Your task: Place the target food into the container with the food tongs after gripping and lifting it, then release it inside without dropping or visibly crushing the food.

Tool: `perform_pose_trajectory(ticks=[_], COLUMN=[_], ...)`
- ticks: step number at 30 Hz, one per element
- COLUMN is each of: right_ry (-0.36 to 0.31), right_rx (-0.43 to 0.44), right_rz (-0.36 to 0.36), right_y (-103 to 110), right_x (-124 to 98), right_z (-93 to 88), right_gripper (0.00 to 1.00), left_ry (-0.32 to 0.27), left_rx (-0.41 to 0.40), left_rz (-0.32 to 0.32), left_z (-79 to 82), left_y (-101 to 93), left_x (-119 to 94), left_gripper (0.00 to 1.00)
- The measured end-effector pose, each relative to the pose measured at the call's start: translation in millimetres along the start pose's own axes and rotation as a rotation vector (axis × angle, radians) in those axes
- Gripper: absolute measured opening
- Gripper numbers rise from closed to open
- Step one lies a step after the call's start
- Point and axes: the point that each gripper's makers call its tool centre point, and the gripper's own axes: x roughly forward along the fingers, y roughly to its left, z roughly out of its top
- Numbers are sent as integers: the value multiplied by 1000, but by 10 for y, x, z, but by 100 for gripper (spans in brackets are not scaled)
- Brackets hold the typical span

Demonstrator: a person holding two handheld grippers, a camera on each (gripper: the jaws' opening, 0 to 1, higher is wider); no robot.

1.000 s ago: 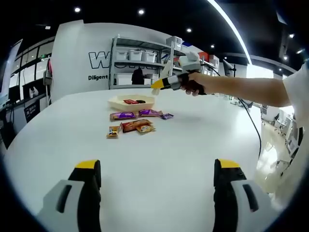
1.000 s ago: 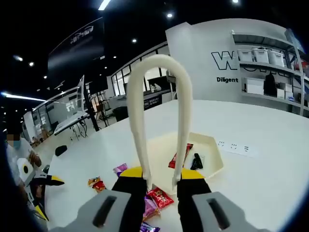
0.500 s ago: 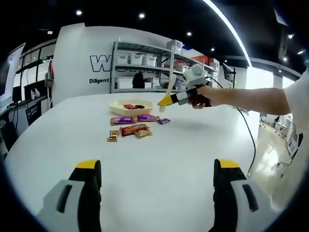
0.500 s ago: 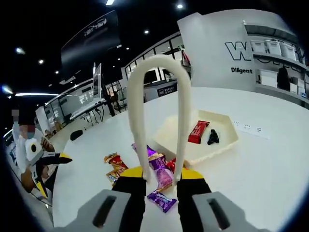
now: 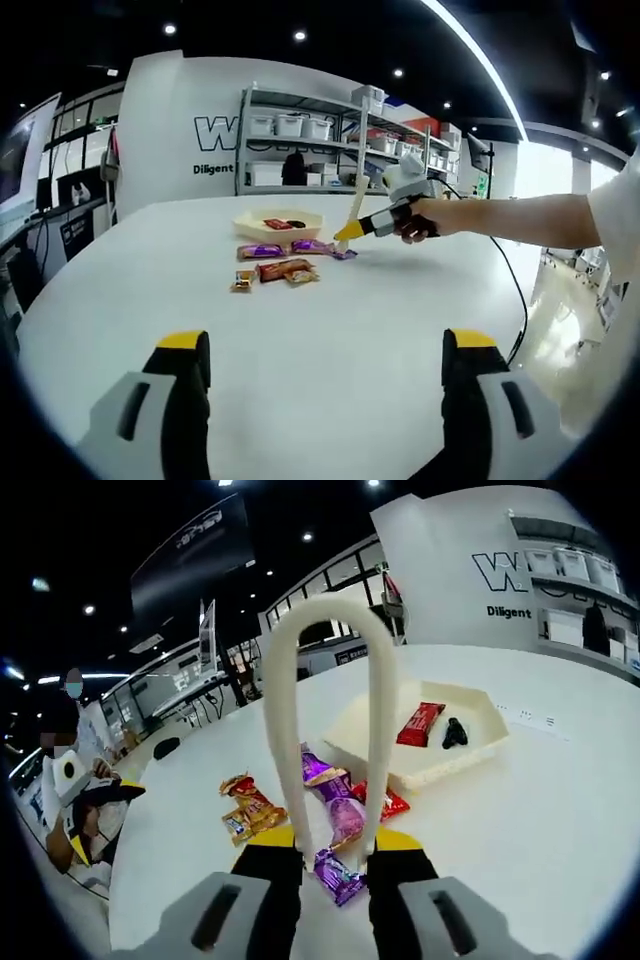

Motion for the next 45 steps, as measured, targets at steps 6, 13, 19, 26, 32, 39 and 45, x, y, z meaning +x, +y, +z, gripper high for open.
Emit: perform_pose_trajectory(ticks=[6,13,19,26,32,39,45], right_ry=[12,-47,-39,-26,-16,-8,8], right_rx=[14,23,-9,-9,-38,-84,-146], right_rz=[12,-49,-75,-100,-162,-193,-232], right_y=[74,13,29,-70,-68,-104,-97], right_x=[-157,-231,-118,-102,2,13,-16], right_z=[-96,-4,21,-29,-59,-58,-101], right_gripper=[17,17,17,17,18,15,11], left_ry=[-8,-18,-20,-32,-27,-30,-32], left_rx=[-1,-10,3,-5,3,7,2], left_rz=[-19,-53,-52,-50,-41,-41,-44], left_z=[23,34,56,80,71,72,58], left_y=[-112,-261,-245,-213,-176,-130,-131], left_x=[37,76,47,5,22,-2,-7], left_gripper=[95,94,94,94,95,95,95])
